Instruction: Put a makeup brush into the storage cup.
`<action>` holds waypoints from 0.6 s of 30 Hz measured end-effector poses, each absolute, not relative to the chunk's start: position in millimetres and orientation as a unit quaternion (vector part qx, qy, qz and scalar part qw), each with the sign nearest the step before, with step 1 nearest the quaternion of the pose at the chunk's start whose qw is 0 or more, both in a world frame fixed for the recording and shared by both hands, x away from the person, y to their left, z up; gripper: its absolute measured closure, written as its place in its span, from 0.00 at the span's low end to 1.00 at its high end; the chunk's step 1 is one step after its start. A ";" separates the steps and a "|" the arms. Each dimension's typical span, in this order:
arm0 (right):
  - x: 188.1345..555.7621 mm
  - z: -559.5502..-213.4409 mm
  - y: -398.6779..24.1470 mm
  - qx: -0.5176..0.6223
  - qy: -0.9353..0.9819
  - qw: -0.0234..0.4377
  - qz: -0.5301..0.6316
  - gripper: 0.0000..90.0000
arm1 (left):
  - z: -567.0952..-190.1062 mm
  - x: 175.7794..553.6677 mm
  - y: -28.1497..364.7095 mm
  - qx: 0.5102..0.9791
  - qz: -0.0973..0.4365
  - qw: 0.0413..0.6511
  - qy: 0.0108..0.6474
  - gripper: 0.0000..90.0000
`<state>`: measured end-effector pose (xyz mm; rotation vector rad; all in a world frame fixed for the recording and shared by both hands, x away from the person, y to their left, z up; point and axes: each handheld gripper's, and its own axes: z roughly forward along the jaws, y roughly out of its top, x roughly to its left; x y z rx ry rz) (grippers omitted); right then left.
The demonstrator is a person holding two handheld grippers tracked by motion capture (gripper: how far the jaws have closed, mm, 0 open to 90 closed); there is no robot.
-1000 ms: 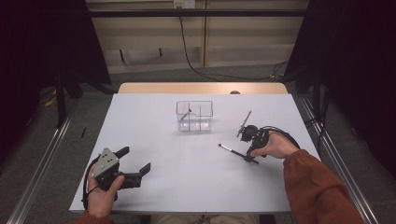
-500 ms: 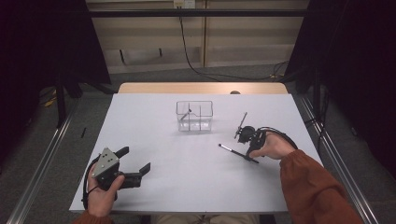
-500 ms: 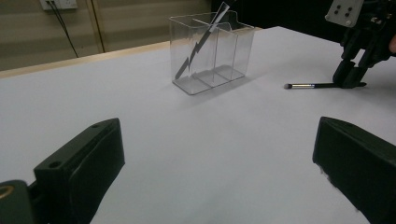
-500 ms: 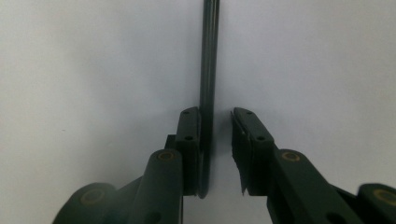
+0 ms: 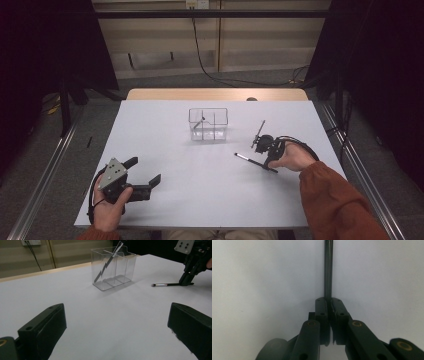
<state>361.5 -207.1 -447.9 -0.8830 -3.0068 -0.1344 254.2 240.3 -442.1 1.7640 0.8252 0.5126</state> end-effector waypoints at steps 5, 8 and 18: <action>359.8 -447.5 -209.9 -0.289 -0.956 0.003 -0.056 0.95 | -442.6 254.7 240.4 0.741 0.214 0.534 0.346 0.02; 360.0 -447.5 -211.0 -0.291 -0.955 0.003 -0.060 0.95 | -442.5 254.7 239.5 0.744 0.213 0.533 0.342 0.02; 358.4 -443.9 -217.7 -0.295 -0.952 0.009 -0.084 0.95 | -442.3 254.9 241.0 0.740 0.215 0.536 0.346 0.02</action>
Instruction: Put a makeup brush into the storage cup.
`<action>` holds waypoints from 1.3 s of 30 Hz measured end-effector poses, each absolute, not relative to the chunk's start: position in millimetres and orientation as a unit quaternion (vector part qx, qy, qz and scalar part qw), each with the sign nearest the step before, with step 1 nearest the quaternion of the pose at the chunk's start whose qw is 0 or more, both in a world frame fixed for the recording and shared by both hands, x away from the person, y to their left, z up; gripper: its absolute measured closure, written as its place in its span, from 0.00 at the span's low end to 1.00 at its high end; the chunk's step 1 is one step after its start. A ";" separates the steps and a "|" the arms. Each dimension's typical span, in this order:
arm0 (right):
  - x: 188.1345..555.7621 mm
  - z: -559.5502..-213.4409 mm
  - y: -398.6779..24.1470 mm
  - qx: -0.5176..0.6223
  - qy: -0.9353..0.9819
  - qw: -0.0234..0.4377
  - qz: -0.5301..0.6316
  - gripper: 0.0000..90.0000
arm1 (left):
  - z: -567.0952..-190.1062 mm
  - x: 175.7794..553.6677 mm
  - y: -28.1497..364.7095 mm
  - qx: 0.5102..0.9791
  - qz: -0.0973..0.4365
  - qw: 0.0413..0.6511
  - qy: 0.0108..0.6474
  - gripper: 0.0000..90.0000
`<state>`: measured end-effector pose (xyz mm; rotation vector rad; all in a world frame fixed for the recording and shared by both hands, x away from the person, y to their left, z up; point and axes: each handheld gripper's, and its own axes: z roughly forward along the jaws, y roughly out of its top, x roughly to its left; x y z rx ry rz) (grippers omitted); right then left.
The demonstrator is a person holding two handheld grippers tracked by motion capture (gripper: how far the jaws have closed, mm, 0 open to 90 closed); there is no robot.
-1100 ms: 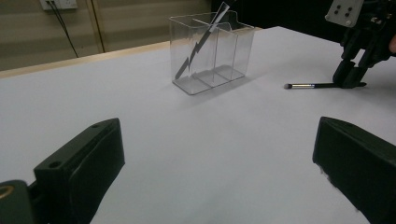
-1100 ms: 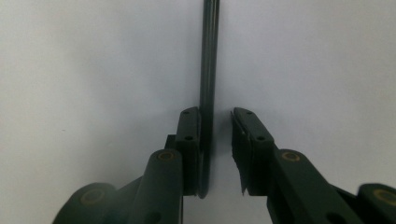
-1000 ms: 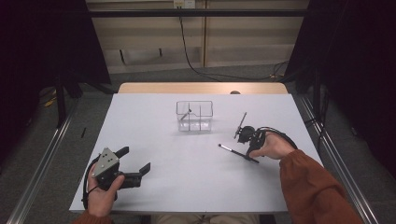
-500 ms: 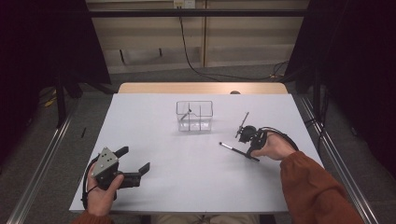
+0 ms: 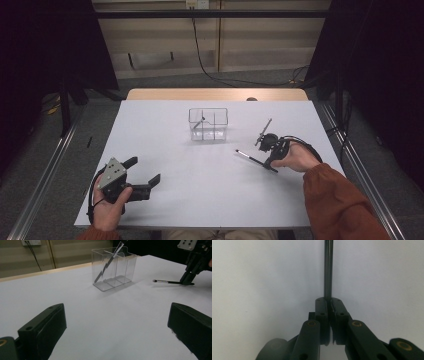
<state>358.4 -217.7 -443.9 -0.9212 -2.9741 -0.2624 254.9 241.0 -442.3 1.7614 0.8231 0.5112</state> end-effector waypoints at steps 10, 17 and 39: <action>353.9 -440.0 -223.4 -0.306 -0.944 0.010 -0.122 0.95 | -442.3 255.1 241.3 0.739 0.215 0.537 0.346 0.02; 349.3 -436.3 -231.3 -0.319 -0.934 0.006 -0.159 0.95 | -442.1 254.7 241.5 0.739 0.215 0.536 0.346 0.02; 328.8 -435.7 -242.2 -0.348 -0.895 -0.030 -0.277 0.95 | -441.7 254.6 241.3 0.740 0.217 0.535 0.345 0.02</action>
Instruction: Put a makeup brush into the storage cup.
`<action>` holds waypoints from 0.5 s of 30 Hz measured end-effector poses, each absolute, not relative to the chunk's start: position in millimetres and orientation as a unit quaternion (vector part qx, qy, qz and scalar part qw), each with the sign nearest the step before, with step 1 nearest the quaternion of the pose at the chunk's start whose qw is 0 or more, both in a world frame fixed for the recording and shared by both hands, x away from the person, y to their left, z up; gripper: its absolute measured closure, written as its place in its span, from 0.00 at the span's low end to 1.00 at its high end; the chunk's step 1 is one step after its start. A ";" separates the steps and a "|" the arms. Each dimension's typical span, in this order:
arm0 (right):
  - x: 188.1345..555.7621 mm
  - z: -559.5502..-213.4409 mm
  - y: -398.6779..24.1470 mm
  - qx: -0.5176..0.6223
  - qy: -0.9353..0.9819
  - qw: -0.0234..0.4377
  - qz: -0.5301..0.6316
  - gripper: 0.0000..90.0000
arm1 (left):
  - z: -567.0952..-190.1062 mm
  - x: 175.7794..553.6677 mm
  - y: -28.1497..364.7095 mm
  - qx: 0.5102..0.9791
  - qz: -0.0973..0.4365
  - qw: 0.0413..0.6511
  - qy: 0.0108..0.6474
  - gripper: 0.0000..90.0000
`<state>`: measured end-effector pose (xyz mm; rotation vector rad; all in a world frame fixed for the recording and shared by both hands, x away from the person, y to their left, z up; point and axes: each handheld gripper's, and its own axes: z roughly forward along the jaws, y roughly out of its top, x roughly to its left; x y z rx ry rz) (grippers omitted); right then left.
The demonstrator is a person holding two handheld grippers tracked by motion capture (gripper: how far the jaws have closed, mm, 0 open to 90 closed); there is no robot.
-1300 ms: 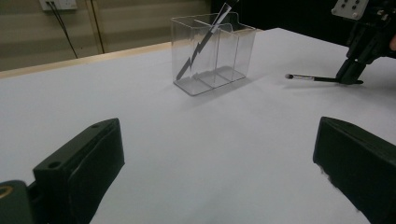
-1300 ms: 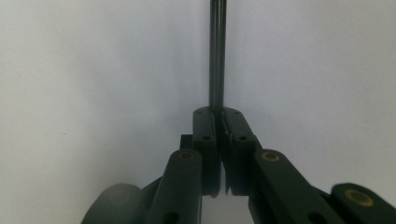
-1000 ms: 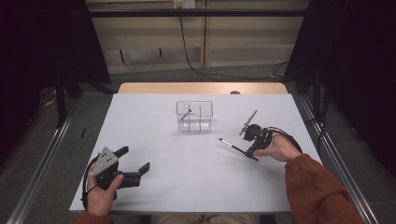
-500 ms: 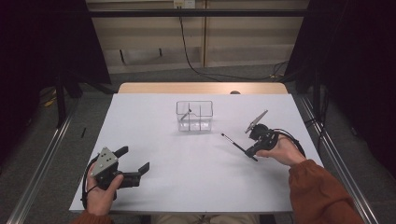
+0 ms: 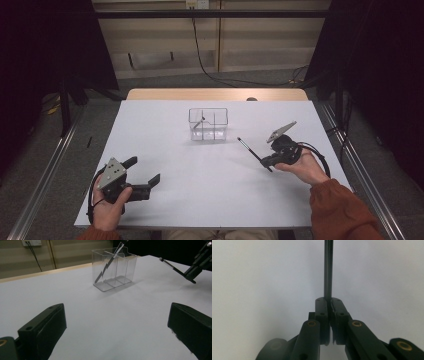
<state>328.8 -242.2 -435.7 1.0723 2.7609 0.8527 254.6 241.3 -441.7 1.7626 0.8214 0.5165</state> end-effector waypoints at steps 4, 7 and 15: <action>326.5 -435.4 -244.3 0.347 0.882 0.038 0.316 0.95 | -441.9 254.6 241.3 0.740 0.216 0.536 0.345 0.02; 324.0 -435.2 -245.7 0.348 0.871 0.040 0.344 0.95 | -442.0 254.6 241.3 0.739 0.216 0.536 0.345 0.02; 320.1 -436.2 -250.6 0.343 0.848 0.052 0.400 0.95 | -441.6 253.9 242.2 0.737 0.217 0.538 0.347 0.02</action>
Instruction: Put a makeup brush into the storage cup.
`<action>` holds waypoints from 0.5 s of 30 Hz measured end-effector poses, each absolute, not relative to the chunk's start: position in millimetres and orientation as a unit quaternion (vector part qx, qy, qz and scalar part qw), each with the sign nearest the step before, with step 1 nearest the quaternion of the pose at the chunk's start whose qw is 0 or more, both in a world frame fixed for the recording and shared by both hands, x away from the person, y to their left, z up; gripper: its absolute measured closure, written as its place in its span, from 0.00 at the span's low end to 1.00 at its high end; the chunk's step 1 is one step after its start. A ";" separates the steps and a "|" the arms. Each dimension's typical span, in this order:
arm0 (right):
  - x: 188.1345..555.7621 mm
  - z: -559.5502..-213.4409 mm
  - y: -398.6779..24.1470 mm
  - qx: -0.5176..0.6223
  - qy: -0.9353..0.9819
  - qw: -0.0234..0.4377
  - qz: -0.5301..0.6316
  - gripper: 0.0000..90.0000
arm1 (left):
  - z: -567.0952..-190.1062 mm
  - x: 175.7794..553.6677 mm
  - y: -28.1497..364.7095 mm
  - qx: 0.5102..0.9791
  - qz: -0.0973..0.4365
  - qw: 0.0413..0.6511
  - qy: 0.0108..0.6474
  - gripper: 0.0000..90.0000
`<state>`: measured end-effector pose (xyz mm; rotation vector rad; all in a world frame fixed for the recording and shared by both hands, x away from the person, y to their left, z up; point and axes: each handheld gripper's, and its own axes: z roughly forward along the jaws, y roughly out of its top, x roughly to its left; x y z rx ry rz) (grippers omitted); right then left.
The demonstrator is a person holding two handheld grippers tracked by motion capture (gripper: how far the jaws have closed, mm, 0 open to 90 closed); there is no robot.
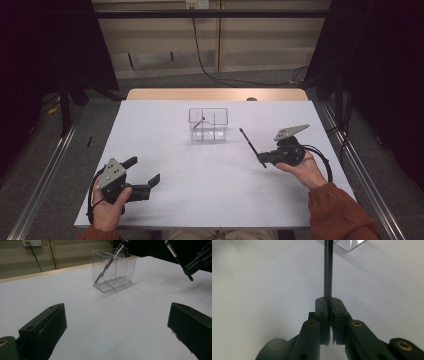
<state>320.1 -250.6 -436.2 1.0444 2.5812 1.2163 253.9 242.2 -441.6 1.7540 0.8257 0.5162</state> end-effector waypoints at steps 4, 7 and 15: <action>318.4 -436.1 -251.1 0.336 0.831 0.055 0.439 0.95 | -441.2 253.5 242.2 0.737 0.218 0.537 0.347 0.02; 317.3 -436.1 -249.6 0.333 0.822 0.064 0.458 0.95 | -441.0 253.3 242.6 0.738 0.218 0.537 0.345 0.02; 312.7 -438.7 -249.4 0.317 0.807 0.087 0.491 0.95 | -441.0 253.1 242.2 0.737 0.219 0.538 0.345 0.02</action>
